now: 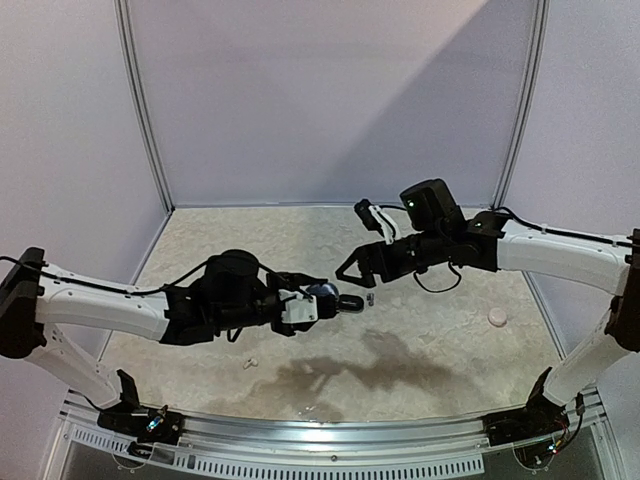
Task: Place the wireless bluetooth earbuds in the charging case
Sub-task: Pass from the right arm to the left
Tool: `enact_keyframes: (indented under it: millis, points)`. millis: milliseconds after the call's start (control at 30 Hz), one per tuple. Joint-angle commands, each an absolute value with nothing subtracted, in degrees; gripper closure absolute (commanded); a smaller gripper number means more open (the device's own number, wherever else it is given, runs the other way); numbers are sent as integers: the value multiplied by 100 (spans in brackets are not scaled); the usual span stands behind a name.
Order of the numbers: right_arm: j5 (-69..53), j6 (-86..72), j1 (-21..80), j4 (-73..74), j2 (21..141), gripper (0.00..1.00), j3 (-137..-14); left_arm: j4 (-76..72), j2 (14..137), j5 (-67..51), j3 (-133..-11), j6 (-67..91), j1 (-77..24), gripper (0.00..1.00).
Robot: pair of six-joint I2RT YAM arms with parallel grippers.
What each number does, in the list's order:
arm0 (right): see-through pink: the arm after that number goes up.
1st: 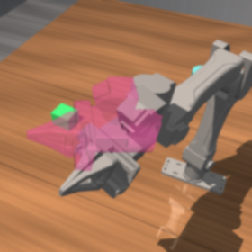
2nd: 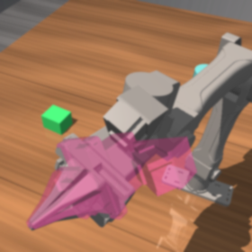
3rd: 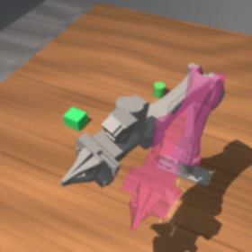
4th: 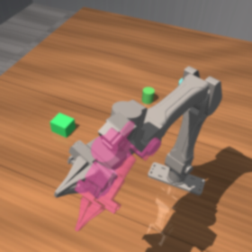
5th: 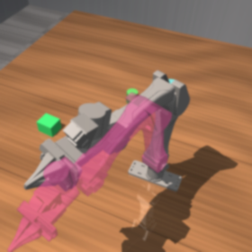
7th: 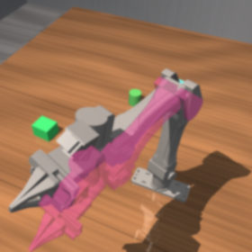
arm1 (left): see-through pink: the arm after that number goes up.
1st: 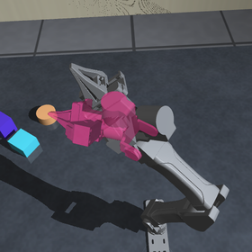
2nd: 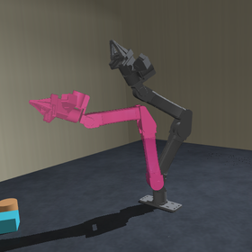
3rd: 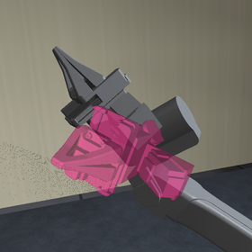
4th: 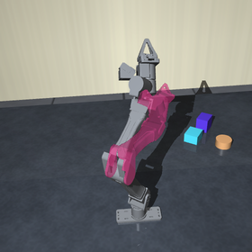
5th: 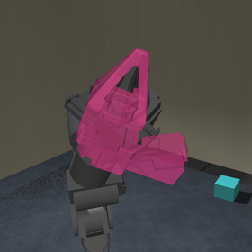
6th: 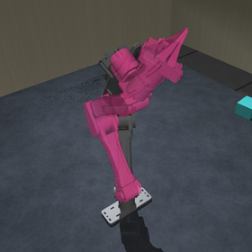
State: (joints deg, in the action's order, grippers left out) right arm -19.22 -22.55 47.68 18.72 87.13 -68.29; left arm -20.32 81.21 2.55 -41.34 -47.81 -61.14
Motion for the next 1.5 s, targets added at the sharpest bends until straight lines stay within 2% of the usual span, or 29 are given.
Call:
enact_keyframes:
  millis: [0,233,433,567,667,733,900,933,967,1000,1067,1100,1200,1267,1367,1467]
  points:
    - [-2778,-2038,5013,1118,8920,17,-6834,-1930,7871,-53,-4254,-4749,-6025,76]
    - [-3213,-1924,5162,1030,9082,24,-6814,-1788,7762,-82,-4320,-4679,-5965,75]
    - [-2966,-1878,5174,1174,8844,28,-6662,-1514,7809,-71,-4532,-4354,-5859,75]
    - [-2997,-1869,5169,1172,9010,42,-6845,-1596,7851,-262,-4590,-4463,-5854,75]
    - [-3019,-1889,5174,1201,9215,46,-7025,-1606,7878,-290,-4637,-4523,-5854,75]
    - [-3045,-1890,5177,1150,9269,54,-7056,-1580,7863,-289,-4648,-4571,-5855,75]
    - [-3169,-1825,5175,1168,9314,83,-7115,-1522,7832,-301,-4673,-4544,-5862,74]
    - [-3209,-1821,5172,1178,9312,87,-7119,-1522,7836,-292,-4686,-4515,-5862,72]
    - [-3237,-1807,5170,1201,9309,91,-7127,-1521,7834,-273,-4709,-4454,-5862,64]
    - [-3246,-1789,5168,1234,9295,94,-7140,-1500,7831,-233,-4726,-4396,-5865,49]
    - [-3220,-1722,5168,1330,9212,98,-7152,-1381,7796,-151,-4756,-4249,-5843,7]
    - [-3160,-1676,5167,1406,9135,100,-7173,-1225,7759,-132,-4797,-4009,-5783,1]
    - [-3069,-1484,5112,1527,8749,100,-7207,-311,7557,-892,-5213,-2758,-5192,1]
    - [-3025,-1348,5096,1464,8435,100,-7207,-21,7423,-2725,-5391,-1750,-4540,1]
    - [-3034,-1173,5100,1204,8056,100,-7179,-525,7229,-4360,-5310,-788,-4071,1]
    - [-3018,-1061,5105,735,7817,100,-7080,-1242,7172,-4899,-5257,-198,-4060,2]
